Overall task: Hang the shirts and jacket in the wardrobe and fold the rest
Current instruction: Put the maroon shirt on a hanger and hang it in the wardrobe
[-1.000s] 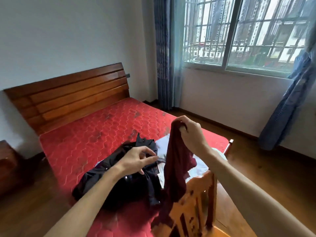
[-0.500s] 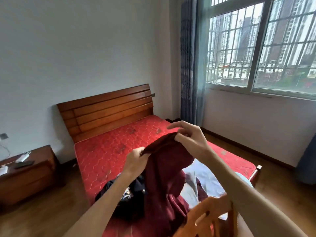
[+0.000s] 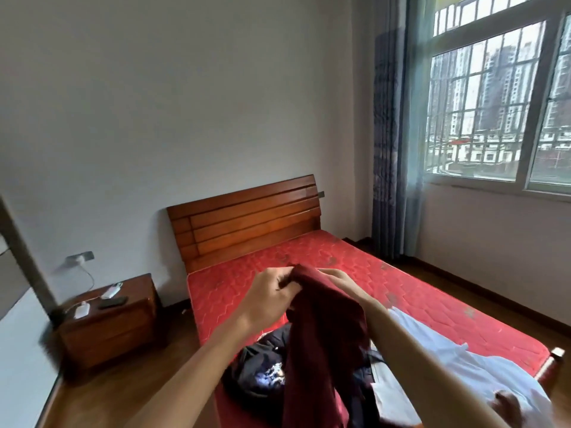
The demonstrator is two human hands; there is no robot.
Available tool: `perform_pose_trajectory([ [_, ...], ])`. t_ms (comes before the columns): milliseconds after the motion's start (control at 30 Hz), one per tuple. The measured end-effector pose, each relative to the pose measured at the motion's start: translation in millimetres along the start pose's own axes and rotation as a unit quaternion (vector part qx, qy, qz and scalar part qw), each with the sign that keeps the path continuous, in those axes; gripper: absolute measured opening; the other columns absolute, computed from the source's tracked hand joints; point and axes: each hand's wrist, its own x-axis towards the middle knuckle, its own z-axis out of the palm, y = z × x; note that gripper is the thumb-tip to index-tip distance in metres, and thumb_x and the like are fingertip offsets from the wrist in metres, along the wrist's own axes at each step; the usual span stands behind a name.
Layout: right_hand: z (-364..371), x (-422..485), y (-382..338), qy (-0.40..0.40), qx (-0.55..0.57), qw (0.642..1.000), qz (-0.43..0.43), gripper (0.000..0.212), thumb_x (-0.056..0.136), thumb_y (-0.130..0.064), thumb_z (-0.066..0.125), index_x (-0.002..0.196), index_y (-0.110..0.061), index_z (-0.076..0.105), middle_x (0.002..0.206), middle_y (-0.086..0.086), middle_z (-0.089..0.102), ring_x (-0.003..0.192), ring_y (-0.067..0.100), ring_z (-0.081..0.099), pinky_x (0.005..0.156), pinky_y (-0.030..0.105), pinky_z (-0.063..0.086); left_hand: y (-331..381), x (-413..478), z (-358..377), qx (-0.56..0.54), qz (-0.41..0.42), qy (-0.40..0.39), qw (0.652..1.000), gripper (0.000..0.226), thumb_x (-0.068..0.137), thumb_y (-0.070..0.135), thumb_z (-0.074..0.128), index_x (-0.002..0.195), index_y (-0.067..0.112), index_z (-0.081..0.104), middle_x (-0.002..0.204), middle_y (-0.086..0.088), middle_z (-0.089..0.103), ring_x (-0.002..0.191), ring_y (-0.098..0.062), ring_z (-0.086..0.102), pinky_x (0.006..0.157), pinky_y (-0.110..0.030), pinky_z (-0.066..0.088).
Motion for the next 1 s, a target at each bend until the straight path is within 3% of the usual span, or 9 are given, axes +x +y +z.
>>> perform_pose_trajectory([
  [133, 40, 12, -24, 0.008, 0.037, 0.995, -0.097, 0.018, 0.096, -0.01, 0.06, 0.106, -0.01, 0.074, 0.102, -0.001, 0.075, 0.089, 0.0, 0.067, 0.081, 0.01, 0.05, -16, -26, -56, -0.126, -0.057, -0.109, 0.984, 0.03, 0.093, 0.004, 0.052, 0.118, 0.003, 0.068, 0.115, -0.019, 0.071, 0.108, -0.033, 0.068, 0.086, -0.041, 0.057],
  [233, 55, 22, -47, 0.025, 0.126, 0.984, -0.123, 0.015, 0.094, -0.01, 0.062, 0.1, -0.017, 0.074, 0.088, -0.013, 0.075, 0.084, -0.002, 0.067, 0.079, 0.009, 0.05, -51, -31, -88, -0.192, -0.092, -0.007, 0.977, 0.03, 0.088, 0.006, 0.06, 0.116, 0.003, 0.069, 0.115, -0.019, 0.071, 0.108, -0.034, 0.068, 0.087, -0.042, 0.059],
  [300, 62, 24, -64, -0.001, 0.155, 0.976, -0.151, 0.015, 0.09, -0.016, 0.062, 0.1, -0.019, 0.074, 0.086, -0.014, 0.075, 0.083, -0.003, 0.066, 0.079, 0.01, 0.05, -80, -27, -96, -0.184, -0.114, 0.058, 0.975, 0.052, 0.067, 0.007, 0.08, 0.117, 0.011, 0.066, 0.117, -0.016, 0.069, 0.106, -0.029, 0.067, 0.083, -0.041, 0.06],
  [367, 69, 24, -79, -0.04, 0.175, 0.969, -0.17, 0.018, 0.082, -0.026, 0.064, 0.096, -0.02, 0.073, 0.085, -0.011, 0.074, 0.08, -0.001, 0.067, 0.073, 0.011, 0.051, -101, -25, -94, -0.182, -0.134, 0.017, 0.974, 0.09, 0.048, 0.01, 0.086, 0.13, 0.026, 0.054, 0.13, -0.011, 0.058, 0.119, -0.023, 0.058, 0.082, -0.037, 0.058],
  [467, 71, 28, -91, -0.063, 0.179, 0.963, -0.192, 0.018, 0.082, -0.026, 0.064, 0.096, -0.017, 0.071, 0.078, -0.009, 0.073, 0.072, 0.001, 0.067, 0.066, 0.013, 0.051, -116, -21, -77, -0.109, -0.147, -0.065, 0.981, 0.103, 0.051, 0.026, 0.091, 0.137, 0.043, 0.037, 0.14, -0.002, 0.051, 0.132, -0.017, 0.048, 0.097, -0.034, 0.053],
  [567, 63, 29, -97, -0.067, 0.224, 0.951, -0.201, 0.019, 0.083, -0.013, 0.059, 0.1, -0.015, 0.066, 0.074, -0.008, 0.072, 0.066, 0.001, 0.066, 0.064, 0.014, 0.053, -118, -21, -68, -0.138, -0.182, -0.042, 0.973, 0.09, 0.066, 0.035, 0.091, 0.141, 0.024, 0.043, 0.122, -0.008, 0.069, 0.111, -0.019, 0.067, 0.094, -0.034, 0.054],
  [633, 54, 31, -96, -0.064, 0.24, 0.949, -0.195, 0.022, 0.087, -0.004, 0.054, 0.099, -0.015, 0.069, 0.072, -0.005, 0.071, 0.061, 0.004, 0.066, 0.06, 0.015, 0.054, -117, -28, -74, -0.198, -0.192, -0.03, 0.961, 0.039, 0.09, 0.001, 0.068, 0.125, 0.014, 0.06, 0.104, -0.009, 0.075, 0.089, -0.018, 0.073, 0.075, -0.029, 0.058],
  [733, 51, 33, -93, -0.062, 0.216, 0.96, -0.168, 0.047, 0.098, 0.006, 0.044, 0.08, -0.019, 0.079, 0.064, -0.005, 0.069, 0.054, 0.004, 0.063, 0.055, 0.015, 0.052, -97, -32, -76, -0.207, -0.17, 0.006, 0.963, 0.047, 0.09, -0.021, 0.047, 0.088, 0.015, 0.076, 0.086, -0.002, 0.076, 0.08, -0.017, 0.072, 0.073, -0.036, 0.06],
  [1000, 97, 49, -73, 0.053, -0.074, 0.975, -0.202, 0.018, 0.098, -0.011, 0.059, 0.096, -0.022, 0.073, 0.088, -0.017, 0.072, 0.078, -0.015, 0.063, 0.077, 0.004, 0.045, -55, -55, -174, -0.269, -0.114, 0.236, 0.927, 0.022, 0.102, 0.014, 0.046, 0.103, 0.012, 0.067, 0.082, -0.004, 0.069, 0.066, -0.017, 0.067, 0.056, -0.025, 0.053],
])
